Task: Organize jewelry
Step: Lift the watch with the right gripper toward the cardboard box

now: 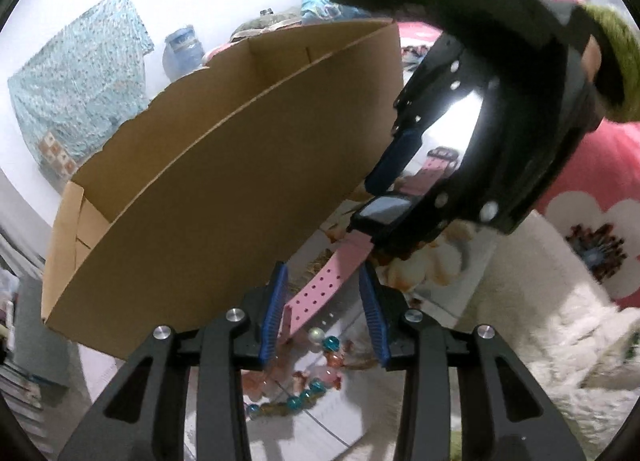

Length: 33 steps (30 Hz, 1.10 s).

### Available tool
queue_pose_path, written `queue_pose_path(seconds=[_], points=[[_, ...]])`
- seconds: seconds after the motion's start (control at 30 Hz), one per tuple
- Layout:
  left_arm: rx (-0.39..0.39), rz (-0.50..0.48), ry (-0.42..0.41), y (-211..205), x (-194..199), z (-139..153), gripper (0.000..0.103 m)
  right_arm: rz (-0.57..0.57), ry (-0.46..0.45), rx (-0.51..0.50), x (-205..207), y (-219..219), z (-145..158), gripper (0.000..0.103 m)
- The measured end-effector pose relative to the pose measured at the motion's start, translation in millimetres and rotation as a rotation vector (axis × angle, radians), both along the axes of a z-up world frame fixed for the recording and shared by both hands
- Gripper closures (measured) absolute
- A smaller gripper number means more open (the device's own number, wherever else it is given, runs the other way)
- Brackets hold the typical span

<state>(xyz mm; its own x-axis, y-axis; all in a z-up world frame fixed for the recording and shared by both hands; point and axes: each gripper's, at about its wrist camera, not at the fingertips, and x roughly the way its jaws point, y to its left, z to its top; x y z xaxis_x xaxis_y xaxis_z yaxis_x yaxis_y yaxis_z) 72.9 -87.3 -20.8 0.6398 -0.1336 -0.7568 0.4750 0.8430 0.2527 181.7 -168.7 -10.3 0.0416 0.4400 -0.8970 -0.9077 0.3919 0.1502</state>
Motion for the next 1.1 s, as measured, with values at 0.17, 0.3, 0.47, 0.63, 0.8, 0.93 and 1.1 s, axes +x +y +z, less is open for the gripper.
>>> queue_pose_path(seconds=[0.17, 0.3, 0.47, 0.63, 0.8, 0.93, 1.1], points=[[0.01, -0.014, -0.004, -6, 3, -5, 0.079, -0.031, 0.018, 0.035, 2, -15, -1, 0.056], [-0.011, -0.04, 0.005, -10, 1, -6, 0.096, -0.079, 0.024, 0.063, -5, -35, 0, 0.056], [-0.013, -0.061, 0.01, -13, 2, -4, 0.096, -0.126, 0.033, 0.099, -2, -64, 5, 0.056], [0.02, -0.073, -0.005, -18, 1, -1, 0.088, -0.112, 0.049, 0.095, 4, -76, 6, 0.056], [0.039, -0.069, -0.025, -23, -2, -2, 0.063, -0.106, 0.104, 0.101, 10, -71, 2, 0.056], [0.072, -0.045, -0.006, -26, 4, -11, 0.062, -0.098, 0.131, 0.108, 12, -73, 1, 0.056], [0.038, -0.012, 0.01, -24, 13, -13, 0.083, -0.131, 0.134, 0.128, 11, -76, 1, 0.056]])
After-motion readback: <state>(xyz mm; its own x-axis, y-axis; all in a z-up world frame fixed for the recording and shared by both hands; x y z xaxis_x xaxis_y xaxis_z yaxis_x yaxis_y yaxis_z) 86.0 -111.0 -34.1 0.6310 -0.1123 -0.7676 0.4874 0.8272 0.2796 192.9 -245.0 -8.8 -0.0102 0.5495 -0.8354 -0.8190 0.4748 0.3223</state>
